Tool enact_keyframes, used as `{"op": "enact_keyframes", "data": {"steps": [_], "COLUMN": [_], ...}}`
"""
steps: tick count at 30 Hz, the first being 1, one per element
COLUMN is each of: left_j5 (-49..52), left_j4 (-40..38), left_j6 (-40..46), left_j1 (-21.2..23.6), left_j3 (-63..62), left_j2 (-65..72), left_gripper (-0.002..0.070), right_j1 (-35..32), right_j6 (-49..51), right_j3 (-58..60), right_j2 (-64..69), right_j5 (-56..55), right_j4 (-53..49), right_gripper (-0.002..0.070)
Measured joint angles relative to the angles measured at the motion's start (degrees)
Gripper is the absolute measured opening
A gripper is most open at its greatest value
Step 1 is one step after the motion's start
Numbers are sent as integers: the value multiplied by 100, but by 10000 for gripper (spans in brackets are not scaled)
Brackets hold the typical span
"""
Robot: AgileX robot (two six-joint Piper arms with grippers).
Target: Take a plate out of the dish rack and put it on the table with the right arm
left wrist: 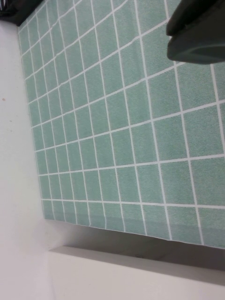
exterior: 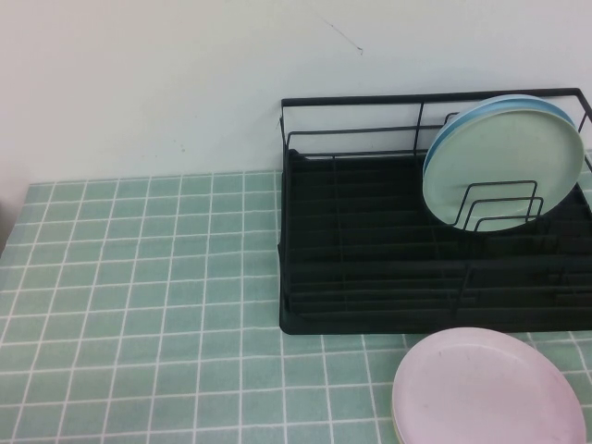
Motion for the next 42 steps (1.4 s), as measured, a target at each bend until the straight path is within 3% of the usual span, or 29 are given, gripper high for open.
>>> {"op": "enact_keyframes", "data": {"steps": [13,23,42], "left_j5": [0,0,0], "left_j4": [0,0,0], "left_j6": [0,0,0], "left_j1": [0,0,0], "left_j3": [0,0,0], "left_j2": [0,0,0], "left_gripper": [-4,-4,-4], "right_j1": [0,0,0], "right_j6": [-422,-2121,-4746], "right_j3": [-278,-1912,-6162], "right_j2": [351,3093,7878], "right_j5": [1202,1725,2758], "right_j4": [534,534,534], "right_gripper": [-1,-1,1]}}
